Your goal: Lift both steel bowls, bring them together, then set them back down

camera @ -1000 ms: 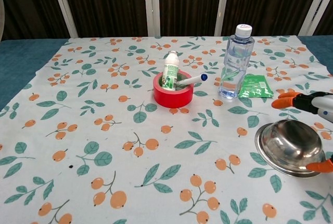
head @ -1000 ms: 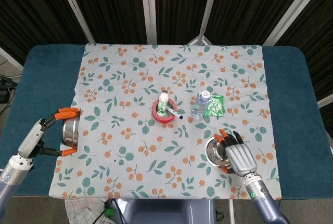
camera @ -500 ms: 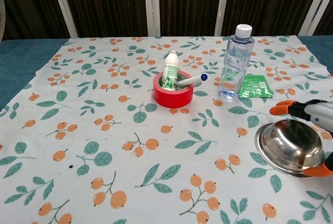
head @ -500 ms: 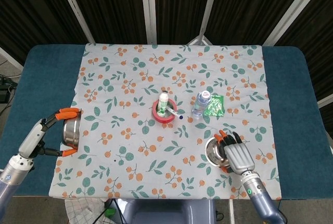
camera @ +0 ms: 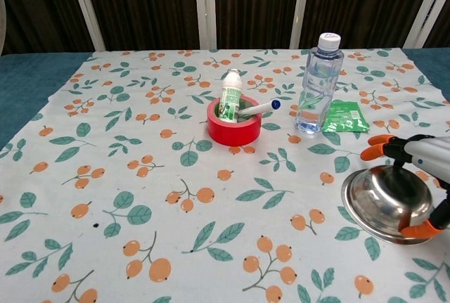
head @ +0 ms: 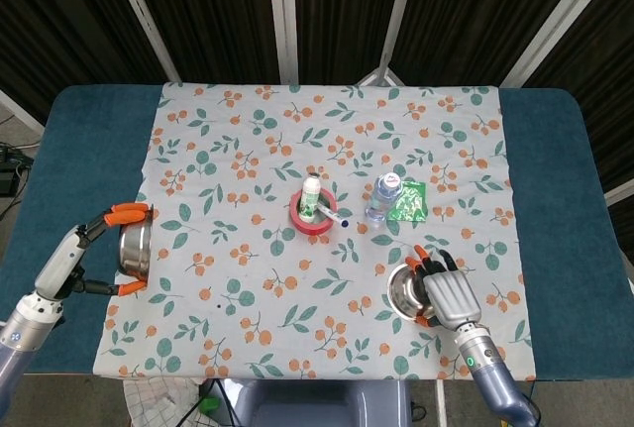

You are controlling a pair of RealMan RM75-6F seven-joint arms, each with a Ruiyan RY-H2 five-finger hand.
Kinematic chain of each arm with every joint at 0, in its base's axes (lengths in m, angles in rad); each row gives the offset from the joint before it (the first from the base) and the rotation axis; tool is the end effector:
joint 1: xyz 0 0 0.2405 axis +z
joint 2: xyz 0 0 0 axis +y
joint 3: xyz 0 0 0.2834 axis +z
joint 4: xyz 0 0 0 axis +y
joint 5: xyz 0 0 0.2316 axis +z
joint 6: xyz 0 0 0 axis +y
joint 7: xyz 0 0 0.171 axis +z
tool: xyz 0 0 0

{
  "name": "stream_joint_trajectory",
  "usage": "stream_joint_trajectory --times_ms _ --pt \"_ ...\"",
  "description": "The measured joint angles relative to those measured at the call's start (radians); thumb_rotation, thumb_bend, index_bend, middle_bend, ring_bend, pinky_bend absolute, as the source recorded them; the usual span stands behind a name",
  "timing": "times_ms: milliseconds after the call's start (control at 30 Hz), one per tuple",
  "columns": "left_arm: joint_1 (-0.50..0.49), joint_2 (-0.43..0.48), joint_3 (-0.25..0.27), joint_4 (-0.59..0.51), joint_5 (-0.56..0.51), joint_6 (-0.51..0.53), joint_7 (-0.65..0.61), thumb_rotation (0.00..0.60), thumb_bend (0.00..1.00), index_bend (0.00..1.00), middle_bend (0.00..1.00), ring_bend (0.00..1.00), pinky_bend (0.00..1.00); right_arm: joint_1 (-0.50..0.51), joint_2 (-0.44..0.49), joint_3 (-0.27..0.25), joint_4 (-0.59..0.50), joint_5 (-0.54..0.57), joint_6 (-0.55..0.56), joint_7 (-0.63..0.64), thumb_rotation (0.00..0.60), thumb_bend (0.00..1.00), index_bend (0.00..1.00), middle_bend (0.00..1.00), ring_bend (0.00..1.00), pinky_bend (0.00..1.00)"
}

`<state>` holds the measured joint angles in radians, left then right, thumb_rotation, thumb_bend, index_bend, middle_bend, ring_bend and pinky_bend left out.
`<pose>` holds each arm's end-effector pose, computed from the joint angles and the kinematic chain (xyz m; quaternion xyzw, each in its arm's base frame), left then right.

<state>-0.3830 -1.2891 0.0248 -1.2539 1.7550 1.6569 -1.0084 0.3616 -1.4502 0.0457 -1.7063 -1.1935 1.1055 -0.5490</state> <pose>-0.2824 0.2885 0.1186 -0.5509 -0.4733 -0.6598 0.1927 -0.2555 -0.2637 -0.0278 0.7278 -0.4219 0.2733 0.4665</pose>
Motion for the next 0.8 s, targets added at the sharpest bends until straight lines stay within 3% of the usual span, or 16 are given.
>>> stream_joint_trajectory --times_ms 700,800 --pt "0.000 -0.003 0.000 -0.006 -0.004 -0.010 0.017 0.600 0.07 0.27 0.26 0.20 0.31 0.017 -0.001 -0.023 0.008 0.024 -0.004 -0.011 0.600 0.17 0.20 0.10 0.24 0.09" --pt "0.002 -0.001 0.000 -0.008 -0.007 -0.010 0.015 0.600 0.07 0.27 0.26 0.20 0.31 0.021 0.002 -0.027 0.004 0.031 -0.009 -0.020 0.600 0.17 0.24 0.11 0.25 0.10"
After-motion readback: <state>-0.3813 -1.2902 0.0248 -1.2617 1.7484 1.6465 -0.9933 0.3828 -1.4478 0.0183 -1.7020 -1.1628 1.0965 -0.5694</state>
